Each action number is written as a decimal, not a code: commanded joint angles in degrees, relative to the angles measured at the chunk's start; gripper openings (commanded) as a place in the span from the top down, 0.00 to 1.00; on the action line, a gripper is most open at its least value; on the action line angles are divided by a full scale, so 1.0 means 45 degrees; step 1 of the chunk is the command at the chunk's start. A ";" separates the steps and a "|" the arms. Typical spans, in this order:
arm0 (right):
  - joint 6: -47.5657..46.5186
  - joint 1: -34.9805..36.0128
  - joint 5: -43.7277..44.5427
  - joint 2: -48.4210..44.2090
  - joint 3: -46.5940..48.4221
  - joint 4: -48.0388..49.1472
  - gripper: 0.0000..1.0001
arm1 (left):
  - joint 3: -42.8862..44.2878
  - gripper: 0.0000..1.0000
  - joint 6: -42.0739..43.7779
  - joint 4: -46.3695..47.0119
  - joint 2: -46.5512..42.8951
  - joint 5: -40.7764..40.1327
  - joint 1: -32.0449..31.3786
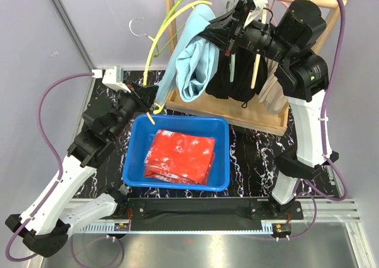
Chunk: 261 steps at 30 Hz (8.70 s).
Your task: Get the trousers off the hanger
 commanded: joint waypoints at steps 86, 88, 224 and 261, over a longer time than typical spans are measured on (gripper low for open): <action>-0.3461 0.1276 -0.3177 -0.6695 -2.1087 0.5683 0.00 | -0.1180 1.00 0.3838 -0.4165 -0.4264 0.0778 0.0152; -0.3187 0.0438 -0.3158 -0.7357 -2.1846 0.5917 0.00 | -0.0983 1.00 0.3858 -0.3871 -0.3640 0.0837 0.0152; -0.0783 -0.8356 -0.3000 -1.5330 -2.9684 1.0820 0.00 | 1.5756 1.00 0.5656 0.0016 1.2946 -0.3207 -0.2231; -0.6093 -0.6914 -0.4879 -1.3906 -2.6367 0.5685 0.00 | 1.0429 1.00 0.3312 -0.0295 0.7516 0.0973 -0.1254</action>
